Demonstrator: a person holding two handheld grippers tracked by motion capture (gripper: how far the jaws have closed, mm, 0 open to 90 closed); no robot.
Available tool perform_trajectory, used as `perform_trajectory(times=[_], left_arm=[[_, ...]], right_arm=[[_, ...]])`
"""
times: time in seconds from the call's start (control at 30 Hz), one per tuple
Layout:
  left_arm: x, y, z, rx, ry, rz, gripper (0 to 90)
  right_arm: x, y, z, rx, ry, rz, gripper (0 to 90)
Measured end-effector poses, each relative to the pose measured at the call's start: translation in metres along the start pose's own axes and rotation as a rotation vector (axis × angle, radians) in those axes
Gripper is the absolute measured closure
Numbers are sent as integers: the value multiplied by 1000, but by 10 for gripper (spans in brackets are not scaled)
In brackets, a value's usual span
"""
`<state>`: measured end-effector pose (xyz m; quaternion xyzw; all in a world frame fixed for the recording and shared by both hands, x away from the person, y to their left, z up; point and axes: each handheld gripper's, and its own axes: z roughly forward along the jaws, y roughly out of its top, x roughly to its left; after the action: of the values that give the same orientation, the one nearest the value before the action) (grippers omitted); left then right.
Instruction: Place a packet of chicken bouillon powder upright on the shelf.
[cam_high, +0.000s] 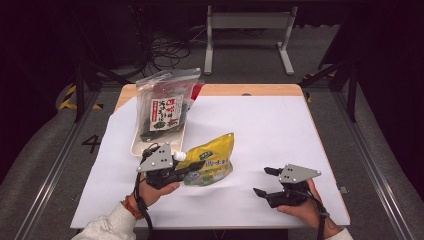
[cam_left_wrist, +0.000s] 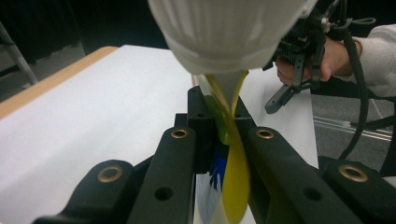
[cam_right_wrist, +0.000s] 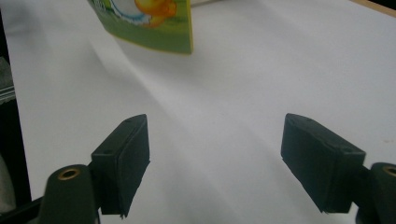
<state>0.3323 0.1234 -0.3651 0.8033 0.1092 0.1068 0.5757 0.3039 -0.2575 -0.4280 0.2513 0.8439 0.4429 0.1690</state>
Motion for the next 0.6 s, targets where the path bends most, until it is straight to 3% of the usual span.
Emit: perform_trajectory(times=[0.27,0.6], left_arm=[[7,11,-21,-20,37,24,856],[30,19,-57,-37,101,42,859]], right_arm=[[4,-5,1,11,4,5,228],[4,-8,5,26,15,19,224]])
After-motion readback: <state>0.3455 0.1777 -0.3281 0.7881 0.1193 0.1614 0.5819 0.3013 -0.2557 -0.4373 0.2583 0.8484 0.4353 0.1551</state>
